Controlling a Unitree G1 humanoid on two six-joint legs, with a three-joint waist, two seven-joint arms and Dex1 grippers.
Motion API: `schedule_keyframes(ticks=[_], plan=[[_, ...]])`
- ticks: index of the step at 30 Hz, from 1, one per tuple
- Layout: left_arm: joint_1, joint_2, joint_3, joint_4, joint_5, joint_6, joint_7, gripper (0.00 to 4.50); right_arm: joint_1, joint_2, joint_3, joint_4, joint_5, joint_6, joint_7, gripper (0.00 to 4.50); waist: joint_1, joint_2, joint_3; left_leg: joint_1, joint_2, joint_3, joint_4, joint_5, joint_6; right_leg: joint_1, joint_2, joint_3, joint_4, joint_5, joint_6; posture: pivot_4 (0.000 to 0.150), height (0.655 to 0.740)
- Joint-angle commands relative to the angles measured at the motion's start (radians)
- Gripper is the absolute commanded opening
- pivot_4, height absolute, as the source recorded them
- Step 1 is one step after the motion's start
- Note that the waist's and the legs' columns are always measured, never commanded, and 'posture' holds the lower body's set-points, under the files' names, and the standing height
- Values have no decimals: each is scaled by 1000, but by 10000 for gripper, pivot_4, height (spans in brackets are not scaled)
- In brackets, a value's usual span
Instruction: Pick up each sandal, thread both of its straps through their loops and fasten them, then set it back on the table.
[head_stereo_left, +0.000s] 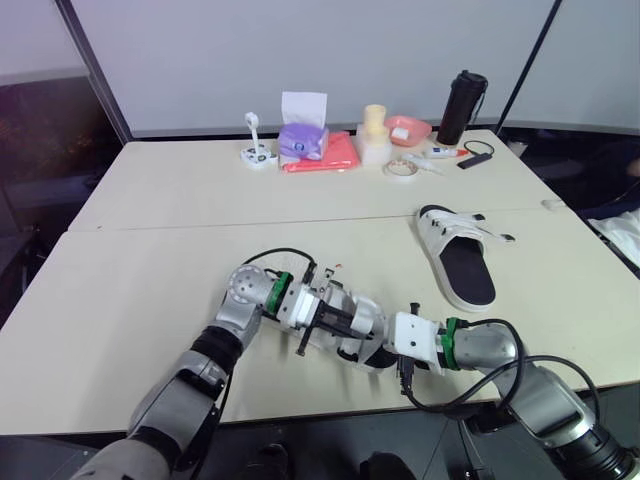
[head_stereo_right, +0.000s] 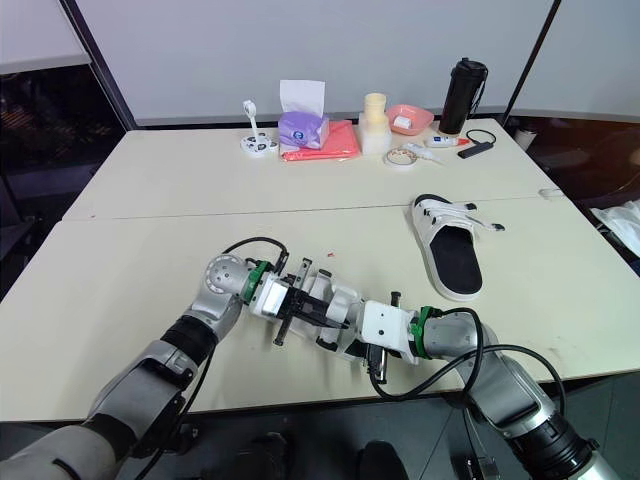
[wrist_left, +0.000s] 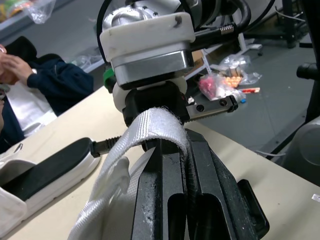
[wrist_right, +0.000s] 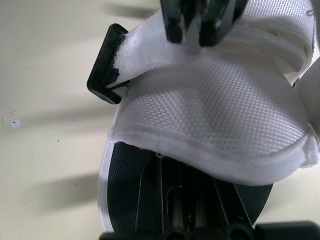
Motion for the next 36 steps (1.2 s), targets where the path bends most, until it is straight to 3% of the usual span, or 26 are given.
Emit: schedule_keyframes(ticks=[1, 7, 14, 23, 28, 31, 36], plan=[[-10, 18, -20, 20, 11, -88, -4, 208, 28, -2, 66, 57, -17, 29, 32, 0, 0, 0, 0, 0, 0, 0, 0, 0, 0, 0, 0, 0, 0, 0, 0, 1500, 7344], [-41, 2, 11, 121, 30, -155, -4, 208, 24, -1, 68, 59, -16, 27, 32, 0, -1, 0, 0, 0, 0, 0, 0, 0, 0, 0, 0, 0, 0, -1, -1, 1500, 7344], [-21, 29, -34, 79, 6, -177, -4, 208, 29, -3, 69, 57, -16, 26, 31, 0, -1, 0, 0, 0, 0, 0, 0, 0, 0, 0, 0, 0, 0, 1, 1, 1500, 7344], [13, 47, -16, -64, -49, -4, -4, 208, 31, -3, 71, 57, -17, 25, 31, 0, -2, 0, 0, 0, 0, 0, 0, 0, 0, 0, 0, 0, 0, 1, 1, 1500, 7344], [55, 121, -71, -203, -74, 207, -4, 208, 35, -7, 72, 57, -19, 21, 33, 0, -3, 0, 0, 0, 0, -1, 0, 0, 0, 0, 0, 0, 0, -1, -1, 1500, 7344], [60, 164, -111, -230, -64, 241, -4, 208, 33, -8, 72, 58, -20, 21, 34, 0, -2, 0, 0, 0, 0, -1, -1, 0, 0, 0, 0, 0, 0, -1, -1, 1500, 7344], [50, 152, -88, -280, -95, 373, -4, 208, 31, -10, 73, 61, -20, 18, 36, 0, -2, 0, 0, 0, 0, -1, -1, 0, 0, 0, 0, 0, 0, -1, -1, 1500, 7344]])
